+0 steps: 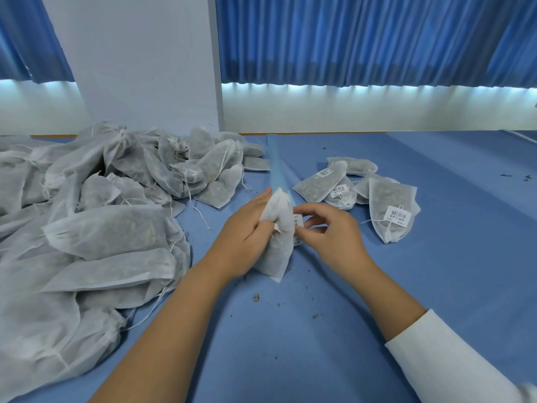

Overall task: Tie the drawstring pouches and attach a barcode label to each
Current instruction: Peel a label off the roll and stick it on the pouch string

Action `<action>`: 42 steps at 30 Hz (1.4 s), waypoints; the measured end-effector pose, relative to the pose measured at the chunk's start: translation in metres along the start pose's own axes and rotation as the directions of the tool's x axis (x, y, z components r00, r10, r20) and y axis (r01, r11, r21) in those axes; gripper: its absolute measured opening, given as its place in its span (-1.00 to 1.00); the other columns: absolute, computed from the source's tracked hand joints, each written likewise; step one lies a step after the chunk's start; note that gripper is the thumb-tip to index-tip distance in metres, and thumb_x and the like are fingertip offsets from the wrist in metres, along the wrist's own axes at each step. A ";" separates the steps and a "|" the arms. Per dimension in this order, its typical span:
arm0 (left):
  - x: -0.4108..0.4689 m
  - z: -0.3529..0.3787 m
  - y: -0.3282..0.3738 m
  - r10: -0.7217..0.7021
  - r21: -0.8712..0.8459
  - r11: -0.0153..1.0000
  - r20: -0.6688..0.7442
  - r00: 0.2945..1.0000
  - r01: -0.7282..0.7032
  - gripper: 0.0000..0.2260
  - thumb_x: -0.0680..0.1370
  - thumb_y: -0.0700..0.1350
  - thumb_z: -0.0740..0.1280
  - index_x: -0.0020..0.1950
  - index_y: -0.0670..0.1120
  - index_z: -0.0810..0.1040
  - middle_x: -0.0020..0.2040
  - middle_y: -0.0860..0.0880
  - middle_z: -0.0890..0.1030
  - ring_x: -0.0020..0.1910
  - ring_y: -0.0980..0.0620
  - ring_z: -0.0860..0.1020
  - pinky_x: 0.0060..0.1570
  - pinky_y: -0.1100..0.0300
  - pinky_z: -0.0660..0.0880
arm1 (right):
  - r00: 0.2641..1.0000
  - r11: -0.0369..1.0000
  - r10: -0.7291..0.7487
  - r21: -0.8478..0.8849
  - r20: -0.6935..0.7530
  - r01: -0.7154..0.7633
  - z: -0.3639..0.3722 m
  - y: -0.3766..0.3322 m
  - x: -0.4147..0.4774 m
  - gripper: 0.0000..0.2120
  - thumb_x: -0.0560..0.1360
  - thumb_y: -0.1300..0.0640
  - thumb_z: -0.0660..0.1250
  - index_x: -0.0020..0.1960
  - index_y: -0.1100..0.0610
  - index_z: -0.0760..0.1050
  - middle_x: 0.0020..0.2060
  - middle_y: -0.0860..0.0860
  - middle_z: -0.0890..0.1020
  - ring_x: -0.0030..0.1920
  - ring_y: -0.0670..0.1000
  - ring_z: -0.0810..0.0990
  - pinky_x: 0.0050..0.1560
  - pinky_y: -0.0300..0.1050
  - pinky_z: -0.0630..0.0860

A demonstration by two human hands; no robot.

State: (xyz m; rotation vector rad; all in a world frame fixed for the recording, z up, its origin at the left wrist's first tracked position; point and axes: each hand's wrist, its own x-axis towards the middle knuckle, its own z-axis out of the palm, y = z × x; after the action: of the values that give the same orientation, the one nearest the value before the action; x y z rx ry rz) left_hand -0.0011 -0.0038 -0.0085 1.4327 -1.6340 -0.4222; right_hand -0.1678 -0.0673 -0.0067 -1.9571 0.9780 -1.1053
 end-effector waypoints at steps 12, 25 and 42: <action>-0.001 0.004 0.004 -0.078 -0.084 0.993 0.000 0.997 0.078 -0.72 0.52 -0.01 0.10 -0.10 0.02 0.61 -0.05 0.06 0.68 -0.09 0.11 0.59 -0.08 0.19 0.50 | 0.998 0.998 -0.060 -0.031 -0.006 0.060 -0.003 0.000 0.000 -0.75 0.46 0.24 0.45 -0.07 -0.14 0.62 -0.14 -0.04 0.68 -0.20 -0.18 0.58 -0.14 -0.47 0.44; 0.001 0.009 0.008 -0.017 -0.059 0.998 0.020 1.000 0.018 -0.73 0.52 -0.03 0.07 -0.12 -0.10 0.53 -0.18 0.13 0.60 -0.22 0.25 0.49 -0.21 0.45 0.37 | 0.967 0.917 -0.246 -0.336 -0.058 0.213 -0.003 0.000 0.000 -0.90 0.48 0.17 0.47 -0.02 0.16 0.70 -0.17 0.03 0.68 -0.19 -0.05 0.61 -0.06 -0.25 0.52; 0.000 0.010 0.011 -0.015 -0.031 0.999 -0.020 1.000 0.015 -0.70 0.56 -0.01 0.07 -0.36 0.21 0.38 -0.34 0.34 0.50 -0.31 0.34 0.45 -0.27 0.49 0.31 | 0.968 0.911 -0.229 -0.373 -0.098 0.177 -0.002 0.002 -0.002 -0.94 0.48 0.15 0.47 -0.09 0.14 0.69 -0.24 -0.04 0.70 -0.21 -0.07 0.65 -0.12 -0.15 0.56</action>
State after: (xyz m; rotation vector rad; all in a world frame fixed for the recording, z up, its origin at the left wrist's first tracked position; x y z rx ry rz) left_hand -0.0156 -0.0039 -0.0049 1.4223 -1.5952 -0.4390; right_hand -0.1707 -0.0672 -0.0080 -2.3478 1.1371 -1.2633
